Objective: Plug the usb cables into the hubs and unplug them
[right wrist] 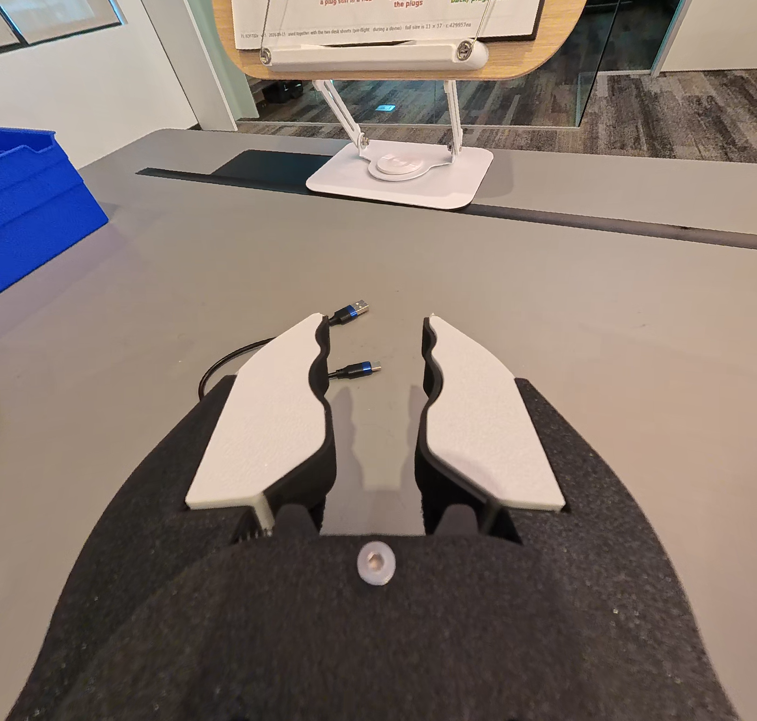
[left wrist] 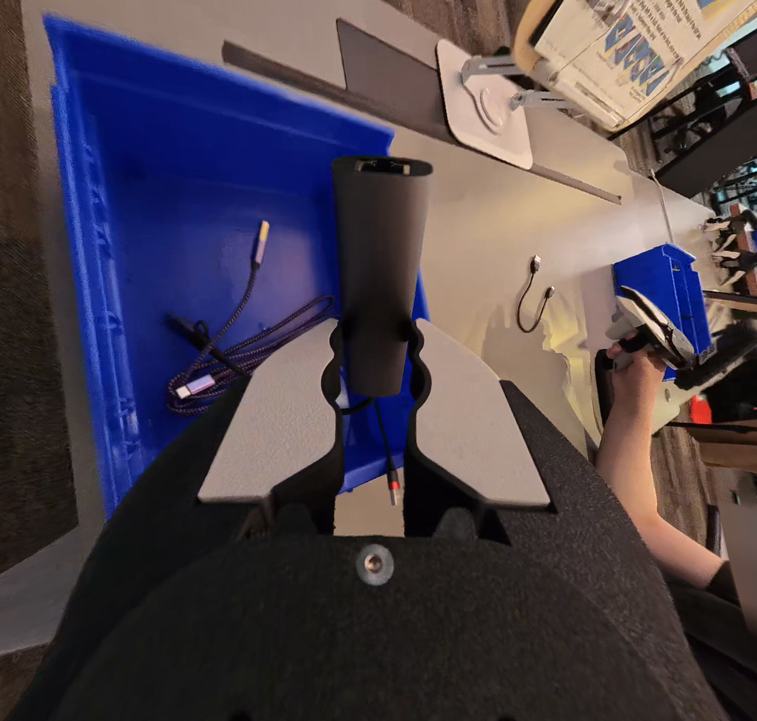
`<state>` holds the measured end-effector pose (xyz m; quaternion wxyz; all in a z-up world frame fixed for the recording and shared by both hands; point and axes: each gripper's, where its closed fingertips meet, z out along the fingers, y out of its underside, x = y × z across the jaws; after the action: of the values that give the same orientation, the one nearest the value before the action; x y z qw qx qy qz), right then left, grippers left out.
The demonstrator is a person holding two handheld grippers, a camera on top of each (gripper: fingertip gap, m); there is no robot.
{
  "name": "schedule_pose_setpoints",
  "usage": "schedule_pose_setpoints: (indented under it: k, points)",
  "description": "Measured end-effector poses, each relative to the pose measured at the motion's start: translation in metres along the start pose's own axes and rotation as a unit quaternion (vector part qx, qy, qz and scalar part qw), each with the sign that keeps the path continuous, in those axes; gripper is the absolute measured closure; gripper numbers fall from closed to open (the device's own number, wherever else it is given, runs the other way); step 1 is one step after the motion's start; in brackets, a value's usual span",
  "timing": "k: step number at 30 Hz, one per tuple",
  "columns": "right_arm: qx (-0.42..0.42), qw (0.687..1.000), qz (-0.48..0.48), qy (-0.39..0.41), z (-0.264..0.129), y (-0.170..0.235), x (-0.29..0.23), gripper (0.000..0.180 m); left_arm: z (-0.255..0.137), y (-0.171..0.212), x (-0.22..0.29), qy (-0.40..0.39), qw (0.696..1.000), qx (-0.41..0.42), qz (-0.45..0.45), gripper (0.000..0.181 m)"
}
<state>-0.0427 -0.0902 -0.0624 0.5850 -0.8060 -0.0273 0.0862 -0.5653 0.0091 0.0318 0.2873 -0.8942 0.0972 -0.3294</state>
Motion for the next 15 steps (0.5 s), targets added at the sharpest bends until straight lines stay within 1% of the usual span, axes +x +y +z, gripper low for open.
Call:
schedule_pose_setpoints:
  k: [4,9,12,15]
  points:
    - [0.001,1.000,0.001,-0.001,0.000,-0.001,0.000,0.137,-0.029,-0.027,0.024,-0.001,1.000,0.019,0.009,0.151]
    - [0.006,1.000,0.004,-0.002,-0.002,-0.003,0.000,0.137,-0.058,-0.050,0.061,0.038,0.999,0.021,-0.009,0.151]
    - [0.008,1.000,0.006,-0.002,-0.003,-0.004,0.001,0.137,-0.067,-0.063,0.084,0.074,0.997,0.030,-0.020,0.151]
    - [0.011,1.000,0.006,0.000,-0.004,-0.005,0.002,0.137,-0.067,-0.079,0.101,0.118,0.990,0.066,-0.041,0.151]
